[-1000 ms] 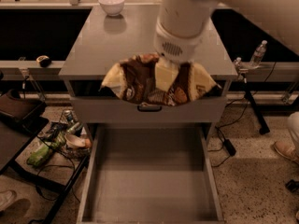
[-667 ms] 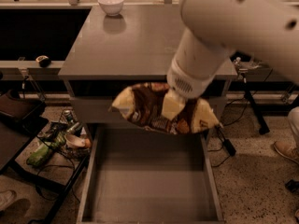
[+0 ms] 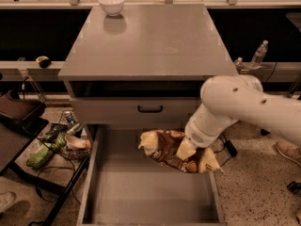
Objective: Place brown chip bag into middle drawer
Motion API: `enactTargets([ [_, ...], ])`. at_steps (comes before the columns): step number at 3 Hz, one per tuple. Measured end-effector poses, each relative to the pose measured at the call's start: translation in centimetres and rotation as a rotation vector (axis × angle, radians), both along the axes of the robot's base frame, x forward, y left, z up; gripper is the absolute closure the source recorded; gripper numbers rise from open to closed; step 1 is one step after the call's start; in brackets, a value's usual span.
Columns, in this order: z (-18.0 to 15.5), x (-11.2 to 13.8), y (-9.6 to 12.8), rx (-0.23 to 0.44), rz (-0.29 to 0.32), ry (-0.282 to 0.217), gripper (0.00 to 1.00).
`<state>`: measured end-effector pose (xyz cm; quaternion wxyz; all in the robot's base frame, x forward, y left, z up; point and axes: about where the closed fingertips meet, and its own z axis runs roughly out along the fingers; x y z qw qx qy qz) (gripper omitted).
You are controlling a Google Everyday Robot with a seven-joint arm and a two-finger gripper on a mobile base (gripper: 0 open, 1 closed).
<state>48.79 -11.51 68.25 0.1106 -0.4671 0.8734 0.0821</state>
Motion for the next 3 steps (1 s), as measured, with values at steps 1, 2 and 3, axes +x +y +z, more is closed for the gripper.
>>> enactTargets([
  [1, -7.0, 1.0, -2.0, 0.03, -0.054, -0.006, 1.0],
  [2, -11.6, 2.8, -2.9, 0.069, -0.097, -0.04, 1.0],
  [3, -14.3, 4.2, -2.9, 0.126, -0.114, -0.065, 1.0],
])
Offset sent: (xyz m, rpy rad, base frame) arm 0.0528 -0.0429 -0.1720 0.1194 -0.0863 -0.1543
